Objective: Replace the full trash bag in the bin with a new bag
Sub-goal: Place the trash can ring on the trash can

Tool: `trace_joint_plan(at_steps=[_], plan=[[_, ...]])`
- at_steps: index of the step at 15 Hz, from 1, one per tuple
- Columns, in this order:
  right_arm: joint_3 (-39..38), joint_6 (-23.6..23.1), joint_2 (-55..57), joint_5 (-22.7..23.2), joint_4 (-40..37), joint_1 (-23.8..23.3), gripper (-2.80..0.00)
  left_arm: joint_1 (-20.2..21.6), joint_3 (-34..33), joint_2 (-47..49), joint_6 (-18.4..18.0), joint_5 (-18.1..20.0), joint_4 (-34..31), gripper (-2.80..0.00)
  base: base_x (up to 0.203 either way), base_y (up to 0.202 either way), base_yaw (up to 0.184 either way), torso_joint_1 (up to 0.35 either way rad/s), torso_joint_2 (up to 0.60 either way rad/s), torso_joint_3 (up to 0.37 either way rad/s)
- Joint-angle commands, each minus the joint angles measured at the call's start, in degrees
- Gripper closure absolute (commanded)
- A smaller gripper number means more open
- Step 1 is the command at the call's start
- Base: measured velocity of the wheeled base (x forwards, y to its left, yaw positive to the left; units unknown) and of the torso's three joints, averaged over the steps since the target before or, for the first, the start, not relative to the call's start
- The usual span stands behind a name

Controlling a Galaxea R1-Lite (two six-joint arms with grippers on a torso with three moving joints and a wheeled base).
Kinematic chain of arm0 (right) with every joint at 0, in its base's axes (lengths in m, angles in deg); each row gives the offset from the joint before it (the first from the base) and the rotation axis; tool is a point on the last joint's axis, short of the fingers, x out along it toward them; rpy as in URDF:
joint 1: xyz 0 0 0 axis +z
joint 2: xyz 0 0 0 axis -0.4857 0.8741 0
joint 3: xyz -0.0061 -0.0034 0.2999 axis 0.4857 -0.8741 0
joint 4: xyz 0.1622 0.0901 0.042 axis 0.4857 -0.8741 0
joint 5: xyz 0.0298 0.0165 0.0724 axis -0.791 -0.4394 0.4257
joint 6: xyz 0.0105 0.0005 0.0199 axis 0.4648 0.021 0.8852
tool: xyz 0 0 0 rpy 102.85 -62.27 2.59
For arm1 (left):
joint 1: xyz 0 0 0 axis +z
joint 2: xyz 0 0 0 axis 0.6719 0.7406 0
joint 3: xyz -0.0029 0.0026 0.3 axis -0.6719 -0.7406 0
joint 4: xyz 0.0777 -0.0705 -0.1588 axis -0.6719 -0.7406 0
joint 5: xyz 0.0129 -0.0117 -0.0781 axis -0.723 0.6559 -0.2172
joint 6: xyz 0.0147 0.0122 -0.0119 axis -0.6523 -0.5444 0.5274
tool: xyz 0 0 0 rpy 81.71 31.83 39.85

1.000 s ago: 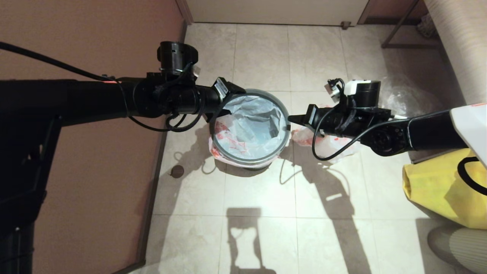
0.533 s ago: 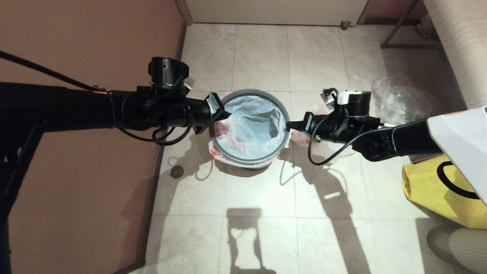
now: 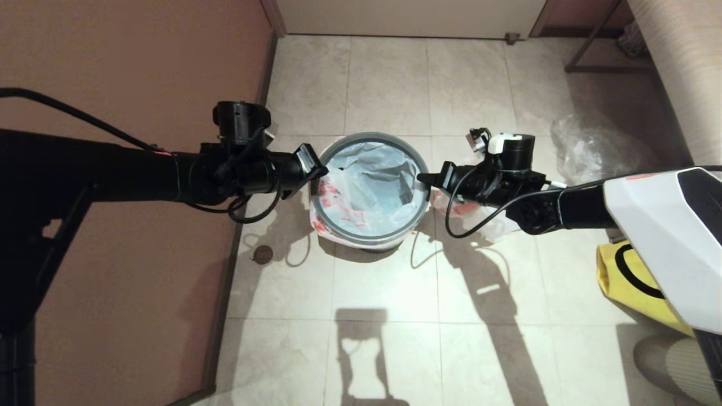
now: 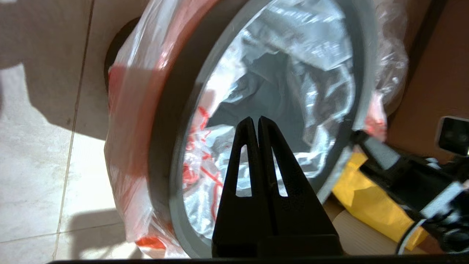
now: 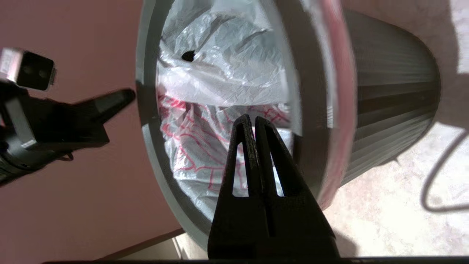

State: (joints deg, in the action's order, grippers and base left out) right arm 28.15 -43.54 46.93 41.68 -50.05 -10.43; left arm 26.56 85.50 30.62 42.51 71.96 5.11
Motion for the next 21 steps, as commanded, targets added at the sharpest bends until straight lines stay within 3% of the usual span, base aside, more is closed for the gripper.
trace_joint_plan(at_steps=[1,4,8,13,18,21], plan=[[1.1,0.2,1.9,0.2,0.1,0.1,0.0,0.1,0.0,2.7,0.2,0.0,0.3,0.0,0.0,0.0,0.0,0.0,0.0,0.0],[3.2,0.2,4.1,0.2,0.2,0.2,0.0,0.2,0.1,6.6,0.1,-0.8,2.7,0.0,0.0,0.0,0.0,0.0,0.0,0.0],[6.4,0.2,7.8,0.8,0.2,0.0,0.0,0.8,-2.8,13.9,0.2,-1.2,16.3,0.0,0.0,0.0,0.0,0.0,0.0,0.0],[6.4,0.2,7.5,0.8,0.2,0.1,0.0,1.1,-2.7,15.0,0.3,-1.3,17.7,0.0,0.0,0.0,0.0,0.0,0.0,0.0],[-0.1,0.3,-1.1,0.5,0.1,0.9,0.0,-1.6,-4.4,7.2,0.6,-1.9,17.7,0.0,0.0,0.0,0.0,0.0,0.0,0.0],[-8.9,-2.0,-15.5,-4.3,-1.6,1.9,0.0,-4.9,-8.4,-5.1,0.8,-3.0,17.5,0.0,0.0,0.0,0.0,0.0,0.0,0.0]])
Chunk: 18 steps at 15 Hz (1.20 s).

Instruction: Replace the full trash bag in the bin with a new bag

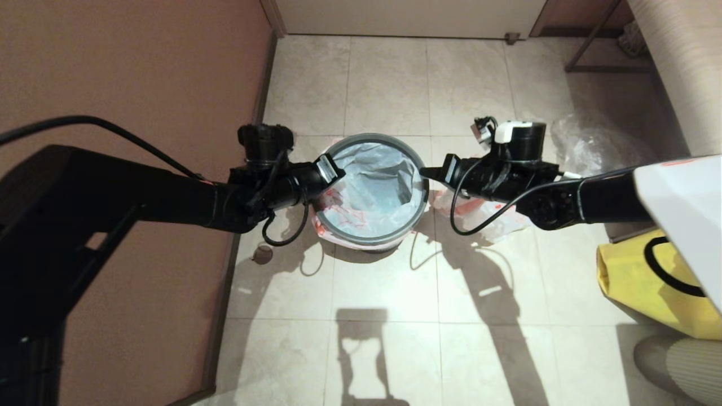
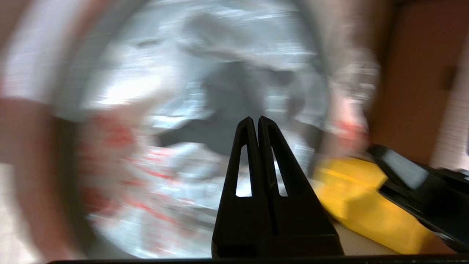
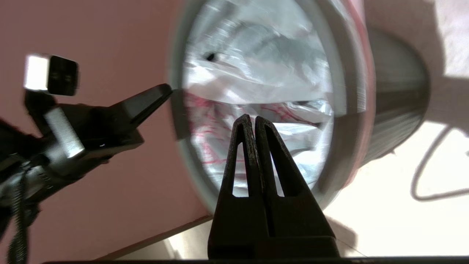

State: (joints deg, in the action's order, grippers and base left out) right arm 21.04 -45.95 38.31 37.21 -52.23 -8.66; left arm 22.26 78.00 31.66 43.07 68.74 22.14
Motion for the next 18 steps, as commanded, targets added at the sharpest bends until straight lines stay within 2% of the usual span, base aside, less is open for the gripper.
trace_joint_plan(at_steps=[1,3,5,6,9,11,13,15,18], plan=[[-3.8,-2.3,-11.9,-2.7,-3.1,0.3,0.0,-2.5,-2.8,-10.7,0.3,0.3,0.5,0.0,0.0,0.0,0.0,0.0,0.0,0.0],[-6.4,-7.6,-21.2,-7.9,-11.9,0.3,0.0,-5.9,-4.2,-17.9,-1.6,0.1,0.0,0.0,0.0,0.0,0.0,0.0,0.0,0.0],[-8.4,-11.0,-28.8,-12.8,-23.4,0.0,0.0,-7.8,-6.0,-24.7,-8.2,-1.1,-4.7,0.0,0.0,0.0,0.0,0.0,0.0,0.0],[-10.0,-12.0,-32.1,-15.9,-28.2,-0.7,0.0,-8.8,-8.6,-28.3,-11.8,-3.3,-8.4,0.0,0.0,0.0,0.0,0.0,0.0,0.0],[-19.4,-13.2,-42.7,-22.1,-34.1,-0.9,0.0,-10.5,-21.7,-37.4,-20.1,-14.8,-13.2,0.0,0.0,0.0,0.0,0.0,0.0,0.0],[-27.0,-14.2,-49.8,-25.8,-35.4,-0.6,0.0,-11.7,-26.6,-44.6,-23.8,-23.4,-14.6,0.0,0.0,0.0,0.0,0.0,0.0,0.0],[-34.2,-17.0,-57.6,-27.6,-36.1,-4.7,0.0,-12.9,-32.5,-52.7,-31.3,-31.2,-15.4,0.0,0.0,0.0,0.0,0.0,0.0,0.0],[-39.6,-18.9,-66.2,-28.4,-37.0,-8.3,0.0,-10.8,-38.7,-60.1,-36.7,-35.0,-13.9,0.0,0.0,0.0,0.0,0.0,0.0,0.0],[-44.5,-19.3,-79.2,-29.2,-41.2,-12.4,0.0,-0.8,-50.8,-69.4,-46.8,-37.0,-4.8,0.0,0.0,0.0,0.0,0.0,0.0,0.0]])
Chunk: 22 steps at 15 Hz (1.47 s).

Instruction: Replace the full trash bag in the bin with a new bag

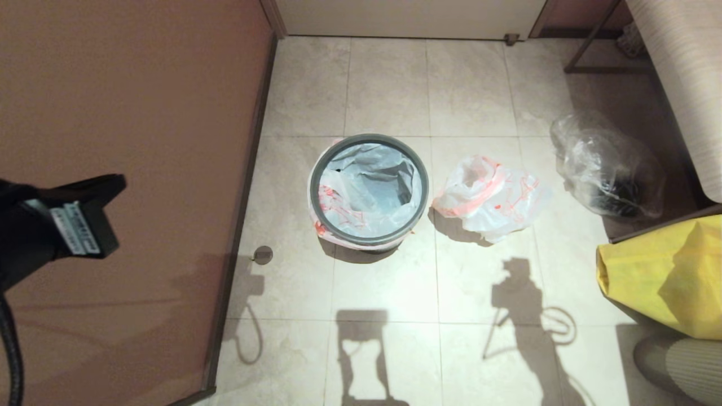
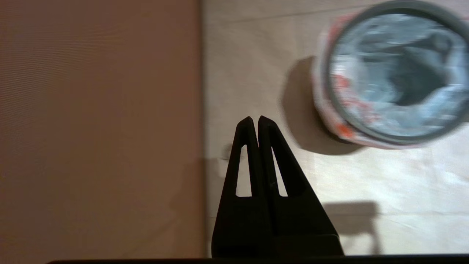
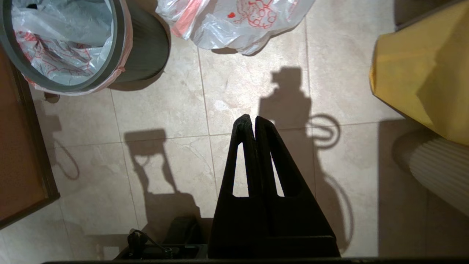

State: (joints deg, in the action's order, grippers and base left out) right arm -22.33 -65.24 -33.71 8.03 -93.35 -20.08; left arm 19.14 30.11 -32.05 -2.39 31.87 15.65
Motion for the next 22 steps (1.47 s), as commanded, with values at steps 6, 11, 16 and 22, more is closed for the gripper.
trace_joint_plan(at_steps=[6,11,16,22], plan=[[-2.3,0.9,-29.5,-0.5,-13.9,-6.6,0.0,16.1,-17.7,-21.2,-6.9,-1.8,17.3,0.0,0.0,0.0,0.0,0.0,0.0,0.0],[-4.9,-3.9,-43.3,-2.1,-23.2,-7.5,0.0,19.9,-17.7,-40.1,0.9,-3.0,-0.6,0.0,0.0,0.0,0.0,0.0,0.0,0.0],[-14.4,-12.0,-52.5,-2.1,-23.6,-8.5,0.0,23.1,-20.9,-55.2,7.7,10.5,-22.8,0.0,0.0,0.0,0.0,0.0,0.0,0.0],[-38.0,-15.2,-54.8,-2.8,-7.6,-8.6,0.0,23.3,-37.3,-57.2,7.8,26.0,-23.0,0.0,0.0,0.0,0.0,0.0,0.0,0.0]])
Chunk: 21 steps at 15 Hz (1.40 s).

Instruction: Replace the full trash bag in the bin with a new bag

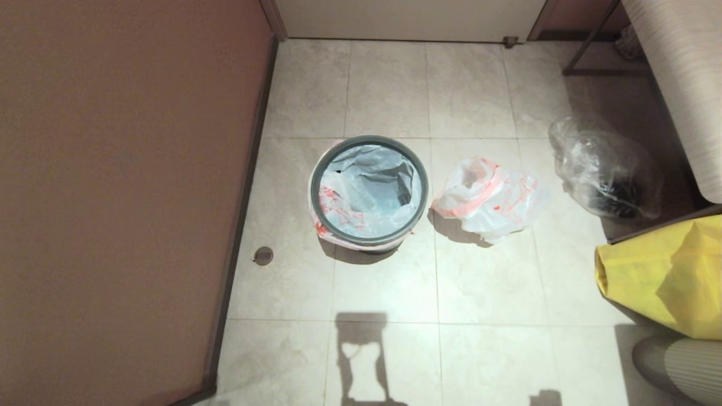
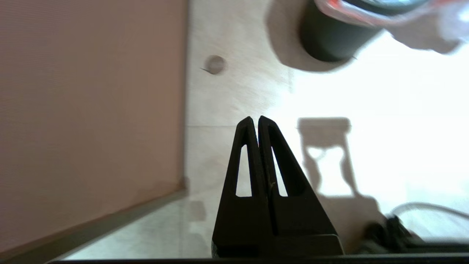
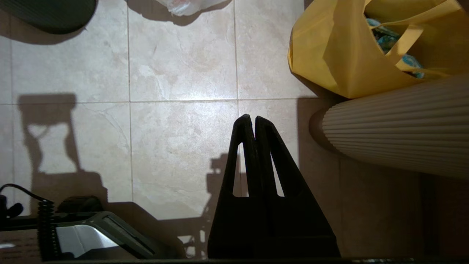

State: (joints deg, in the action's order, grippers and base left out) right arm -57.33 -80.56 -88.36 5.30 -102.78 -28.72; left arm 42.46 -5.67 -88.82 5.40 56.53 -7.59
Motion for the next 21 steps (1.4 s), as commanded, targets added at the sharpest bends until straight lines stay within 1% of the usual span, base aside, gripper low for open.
trace_joint_plan(at_steps=[1,2,3,5,6,8,21], plan=[[-8.3,-0.4,-0.2,-0.1,7.2,0.0,0.0,-0.2,-1.2,0.1,0.0,2.0,-0.5,0.0,0.0,0.0,0.0,0.0,0.0,0.0],[-12.6,-0.6,-0.2,0.1,13.8,0.0,0.0,-0.2,-1.0,1.3,0.0,2.1,-1.4,0.0,0.0,0.0,0.0,0.0,0.0,0.0],[-15.0,-0.7,-0.2,0.8,18.7,0.0,0.0,-0.2,-0.9,2.9,0.0,2.2,-1.8,0.0,0.0,0.0,0.0,0.0,0.0,0.0],[-17.6,-0.9,-0.2,5.7,20.1,0.0,0.0,-0.1,-0.8,4.4,0.1,2.1,-1.7,0.0,0.0,0.0,0.0,0.0,0.0,0.0],[-18.3,-0.6,-0.2,6.8,21.2,0.0,0.0,0.0,-0.9,2.5,0.2,2.0,-1.6,0.0,0.0,0.0,0.0,0.0,0.0,0.0],[-18.2,-0.2,-0.2,6.9,21.6,0.0,0.0,0.0,-0.9,-0.4,0.9,1.6,-1.3,0.0,0.0,0.0,0.0,0.0,0.0,0.0],[-18.3,0.2,-0.2,6.9,21.8,0.0,0.0,0.0,-0.9,-0.4,0.7,1.6,-1.3,0.0,0.0,0.0,0.0,0.0,0.0,0.0]])
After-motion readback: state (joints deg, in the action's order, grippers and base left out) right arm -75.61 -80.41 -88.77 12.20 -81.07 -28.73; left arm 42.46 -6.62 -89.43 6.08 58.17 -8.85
